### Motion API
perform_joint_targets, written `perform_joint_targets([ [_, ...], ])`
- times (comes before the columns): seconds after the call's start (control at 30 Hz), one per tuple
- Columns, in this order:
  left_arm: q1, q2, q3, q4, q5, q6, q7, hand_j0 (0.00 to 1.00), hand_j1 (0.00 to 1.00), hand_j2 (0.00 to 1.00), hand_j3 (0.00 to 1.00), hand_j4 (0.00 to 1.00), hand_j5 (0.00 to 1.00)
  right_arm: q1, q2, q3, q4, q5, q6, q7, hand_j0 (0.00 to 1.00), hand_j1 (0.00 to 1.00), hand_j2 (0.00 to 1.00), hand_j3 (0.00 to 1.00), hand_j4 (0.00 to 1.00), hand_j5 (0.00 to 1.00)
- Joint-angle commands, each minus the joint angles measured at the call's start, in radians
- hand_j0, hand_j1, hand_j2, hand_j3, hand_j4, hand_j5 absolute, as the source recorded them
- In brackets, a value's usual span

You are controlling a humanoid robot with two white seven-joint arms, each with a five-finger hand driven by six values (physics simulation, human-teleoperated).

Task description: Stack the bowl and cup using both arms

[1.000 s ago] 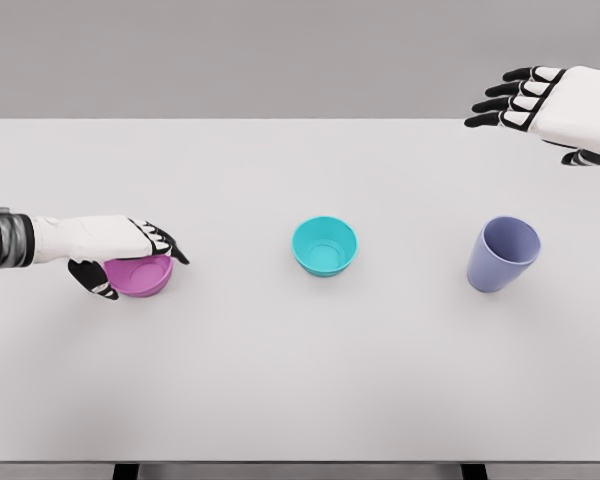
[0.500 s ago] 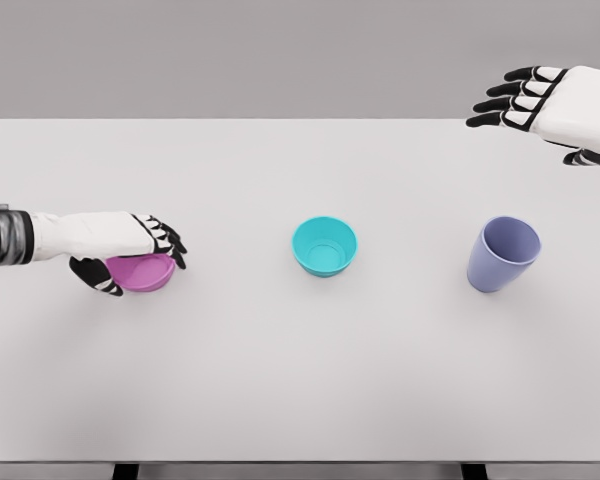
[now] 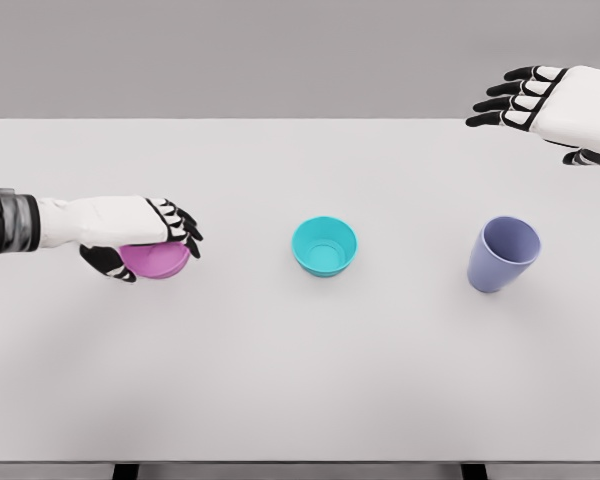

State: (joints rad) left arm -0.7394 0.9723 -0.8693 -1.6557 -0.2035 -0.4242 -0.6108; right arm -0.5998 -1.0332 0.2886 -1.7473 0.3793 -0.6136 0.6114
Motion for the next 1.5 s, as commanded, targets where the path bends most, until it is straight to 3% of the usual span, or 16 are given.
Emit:
perform_joint_targets([
  [0.0, -0.002, -0.006, 0.0, -0.009, 0.006, 0.002, 0.0, 0.74, 0.74, 0.74, 0.74, 0.74, 0.74, 0.0, -0.001, 0.0, 0.0, -0.003, 0.003, -0.001, 1.0, 1.0, 1.0, 1.0, 1.0, 1.0],
  [0.77, -0.078, -0.178, -0.013, -0.009, -0.008, 0.004, 0.0, 0.73, 0.73, 0.73, 0.73, 0.73, 0.73, 0.008, 0.001, 0.004, 0.0, -0.003, 0.003, -0.001, 1.0, 1.0, 1.0, 1.0, 1.0, 1.0],
  [1.33, -0.095, -0.313, -0.014, 0.027, -0.031, 0.025, 0.0, 0.73, 0.73, 0.73, 0.73, 0.73, 0.73, 0.025, -0.002, -0.005, 0.002, -0.003, 0.003, -0.001, 1.0, 1.0, 1.0, 1.0, 1.0, 1.0],
  [1.47, -0.095, -0.33, -0.017, 0.027, -0.034, 0.087, 0.0, 0.73, 0.73, 0.73, 0.73, 0.73, 0.73, 0.025, -0.001, -0.005, 0.002, -0.003, 0.003, -0.001, 1.0, 1.0, 1.0, 1.0, 1.0, 1.0],
])
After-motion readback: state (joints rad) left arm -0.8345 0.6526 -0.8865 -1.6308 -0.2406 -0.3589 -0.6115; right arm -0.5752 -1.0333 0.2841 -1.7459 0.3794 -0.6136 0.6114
